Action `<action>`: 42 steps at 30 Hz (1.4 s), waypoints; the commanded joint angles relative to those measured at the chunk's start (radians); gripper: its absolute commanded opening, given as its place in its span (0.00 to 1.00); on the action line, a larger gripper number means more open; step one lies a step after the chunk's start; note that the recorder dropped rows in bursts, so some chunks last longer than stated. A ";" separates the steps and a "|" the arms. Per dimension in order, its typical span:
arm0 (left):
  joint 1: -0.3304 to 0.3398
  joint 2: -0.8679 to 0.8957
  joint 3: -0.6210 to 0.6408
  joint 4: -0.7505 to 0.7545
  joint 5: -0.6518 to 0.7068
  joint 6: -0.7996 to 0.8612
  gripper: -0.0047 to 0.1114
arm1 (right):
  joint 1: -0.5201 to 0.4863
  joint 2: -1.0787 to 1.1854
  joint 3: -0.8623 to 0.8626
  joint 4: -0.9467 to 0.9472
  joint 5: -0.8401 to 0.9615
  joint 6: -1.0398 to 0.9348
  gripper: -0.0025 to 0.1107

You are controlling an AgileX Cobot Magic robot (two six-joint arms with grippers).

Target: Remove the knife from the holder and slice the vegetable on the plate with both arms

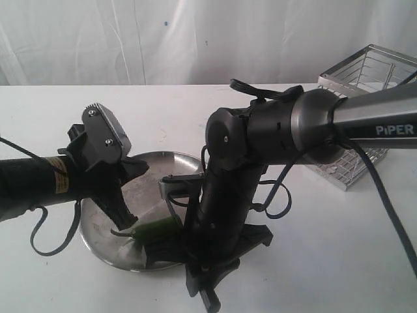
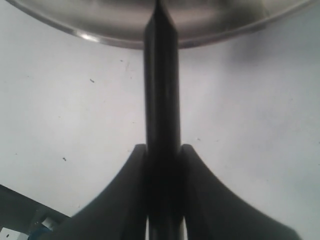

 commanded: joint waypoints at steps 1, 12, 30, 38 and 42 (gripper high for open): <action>0.082 0.047 0.009 0.100 -0.109 -0.227 0.04 | -0.003 -0.002 -0.002 0.010 -0.002 0.024 0.02; 0.168 0.074 0.009 0.137 -0.319 -0.339 0.04 | -0.003 0.011 -0.002 0.011 -0.022 0.041 0.02; 0.168 0.145 0.003 0.082 -0.361 -0.533 0.04 | -0.003 0.041 -0.002 0.009 -0.041 0.041 0.02; 0.168 0.232 -0.078 0.216 -0.417 -0.780 0.04 | -0.003 0.041 -0.002 0.009 -0.041 0.041 0.02; 0.168 0.263 -0.099 0.287 -0.431 -0.826 0.04 | -0.003 0.041 -0.002 0.010 -0.046 0.041 0.02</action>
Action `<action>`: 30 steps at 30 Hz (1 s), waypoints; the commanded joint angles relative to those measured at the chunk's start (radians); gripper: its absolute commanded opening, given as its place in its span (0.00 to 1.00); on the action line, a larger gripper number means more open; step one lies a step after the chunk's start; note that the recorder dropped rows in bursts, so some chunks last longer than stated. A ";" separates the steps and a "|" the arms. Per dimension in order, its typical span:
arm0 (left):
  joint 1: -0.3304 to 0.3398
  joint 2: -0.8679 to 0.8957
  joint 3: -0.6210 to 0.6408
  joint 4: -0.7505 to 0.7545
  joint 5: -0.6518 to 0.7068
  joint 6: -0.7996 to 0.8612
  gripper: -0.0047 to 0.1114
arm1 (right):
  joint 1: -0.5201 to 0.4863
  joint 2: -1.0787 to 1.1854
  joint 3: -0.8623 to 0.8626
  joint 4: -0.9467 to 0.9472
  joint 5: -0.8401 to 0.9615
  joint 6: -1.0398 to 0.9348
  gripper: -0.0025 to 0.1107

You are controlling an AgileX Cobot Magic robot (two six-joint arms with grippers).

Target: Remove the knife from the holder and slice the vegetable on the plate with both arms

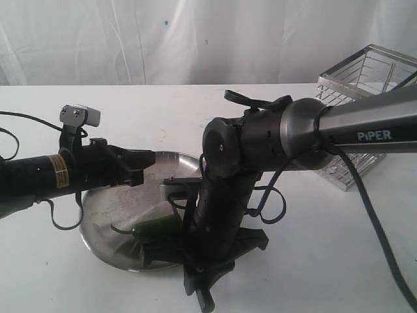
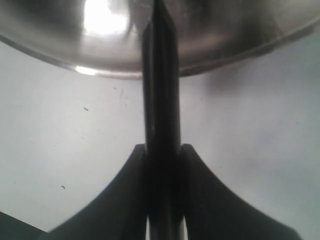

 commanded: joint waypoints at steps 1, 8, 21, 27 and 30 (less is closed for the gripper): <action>0.003 0.037 -0.023 0.100 -0.021 -0.069 0.04 | -0.003 -0.001 -0.002 0.002 -0.001 0.006 0.02; 0.003 0.140 -0.056 0.138 -0.143 -0.157 0.04 | -0.003 -0.001 -0.002 0.002 -0.001 0.006 0.02; 0.001 0.226 -0.096 0.170 -0.142 -0.216 0.04 | -0.003 -0.001 -0.002 0.002 -0.004 0.006 0.02; 0.001 0.252 -0.099 0.199 -0.087 -0.216 0.04 | -0.003 -0.001 -0.002 0.002 -0.004 0.006 0.02; 0.001 0.252 -0.099 0.217 -0.028 -0.219 0.04 | -0.003 -0.001 -0.002 0.002 -0.004 0.006 0.02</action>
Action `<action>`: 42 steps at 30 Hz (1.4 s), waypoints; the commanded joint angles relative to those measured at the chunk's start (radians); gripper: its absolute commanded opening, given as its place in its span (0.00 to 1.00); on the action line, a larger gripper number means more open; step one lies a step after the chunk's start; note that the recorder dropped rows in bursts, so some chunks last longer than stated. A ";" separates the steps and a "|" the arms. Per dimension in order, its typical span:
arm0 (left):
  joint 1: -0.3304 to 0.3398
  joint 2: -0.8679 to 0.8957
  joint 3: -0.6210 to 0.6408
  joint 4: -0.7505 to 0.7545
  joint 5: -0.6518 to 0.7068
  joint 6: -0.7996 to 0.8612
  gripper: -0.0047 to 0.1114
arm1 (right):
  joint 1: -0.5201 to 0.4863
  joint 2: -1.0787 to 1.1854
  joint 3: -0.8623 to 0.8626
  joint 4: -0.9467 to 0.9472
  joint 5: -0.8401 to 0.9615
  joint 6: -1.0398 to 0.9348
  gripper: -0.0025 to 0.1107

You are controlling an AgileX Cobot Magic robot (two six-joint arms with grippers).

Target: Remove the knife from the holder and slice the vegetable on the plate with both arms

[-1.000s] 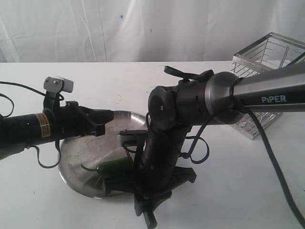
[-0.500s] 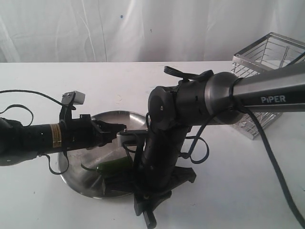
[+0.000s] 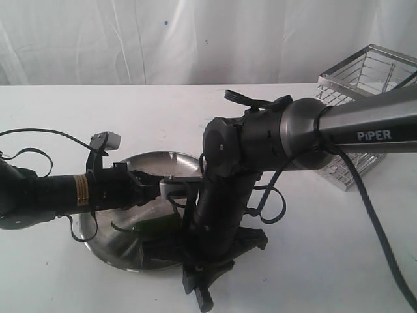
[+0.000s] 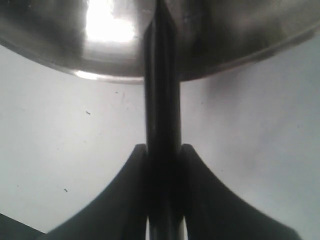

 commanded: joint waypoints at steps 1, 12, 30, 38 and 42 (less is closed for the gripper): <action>0.001 0.013 0.003 0.069 0.176 -0.012 0.04 | -0.003 -0.004 -0.002 0.000 0.004 0.003 0.02; 0.001 0.013 0.003 0.164 0.333 -0.093 0.04 | -0.003 0.003 -0.002 0.000 0.015 0.003 0.02; -0.019 -0.050 0.002 0.037 0.079 -0.006 0.04 | -0.003 0.005 -0.002 0.004 0.015 0.003 0.02; -0.056 -0.039 0.002 0.037 0.129 0.034 0.04 | -0.003 0.005 -0.002 0.003 0.010 0.003 0.02; -0.056 -0.039 0.002 0.055 0.214 0.034 0.04 | -0.003 0.005 -0.002 0.003 0.008 0.003 0.02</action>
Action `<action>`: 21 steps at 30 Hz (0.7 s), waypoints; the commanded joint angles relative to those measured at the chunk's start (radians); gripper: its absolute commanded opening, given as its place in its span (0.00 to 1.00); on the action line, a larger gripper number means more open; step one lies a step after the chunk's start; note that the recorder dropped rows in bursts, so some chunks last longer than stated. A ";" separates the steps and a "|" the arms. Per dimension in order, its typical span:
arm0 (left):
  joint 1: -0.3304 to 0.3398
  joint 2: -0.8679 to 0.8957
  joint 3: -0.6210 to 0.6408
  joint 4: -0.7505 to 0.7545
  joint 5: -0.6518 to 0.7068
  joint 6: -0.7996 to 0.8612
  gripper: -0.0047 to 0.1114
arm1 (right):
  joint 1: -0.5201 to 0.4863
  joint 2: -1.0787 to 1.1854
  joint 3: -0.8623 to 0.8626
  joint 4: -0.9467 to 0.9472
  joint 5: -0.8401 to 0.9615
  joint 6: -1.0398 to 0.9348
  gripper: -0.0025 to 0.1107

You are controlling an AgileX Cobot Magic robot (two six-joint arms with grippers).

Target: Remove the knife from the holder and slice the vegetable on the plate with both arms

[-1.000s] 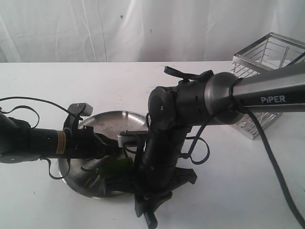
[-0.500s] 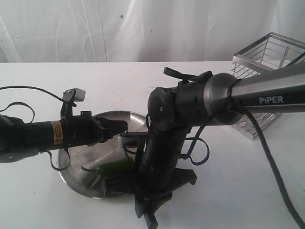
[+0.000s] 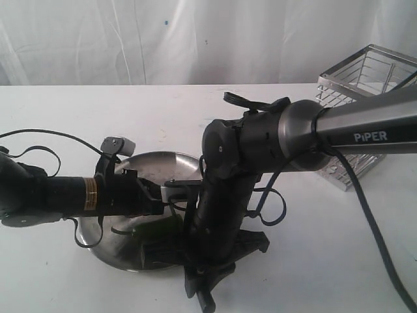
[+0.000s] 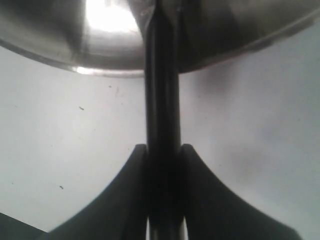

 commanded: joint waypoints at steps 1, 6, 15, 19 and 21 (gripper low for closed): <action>-0.004 0.000 0.003 0.032 0.118 0.008 0.04 | -0.003 -0.001 -0.002 0.003 -0.001 0.000 0.02; -0.006 0.000 0.003 0.070 0.178 -0.014 0.04 | -0.003 -0.001 -0.002 0.003 -0.004 0.000 0.02; -0.006 0.000 0.003 0.092 0.115 -0.038 0.04 | -0.003 -0.001 0.057 0.004 -0.017 0.000 0.02; -0.006 0.000 0.003 0.096 0.117 -0.057 0.04 | -0.003 -0.001 0.094 0.007 -0.047 0.005 0.02; -0.006 0.000 0.003 0.096 0.117 -0.057 0.04 | -0.003 -0.001 0.101 0.007 -0.055 0.005 0.02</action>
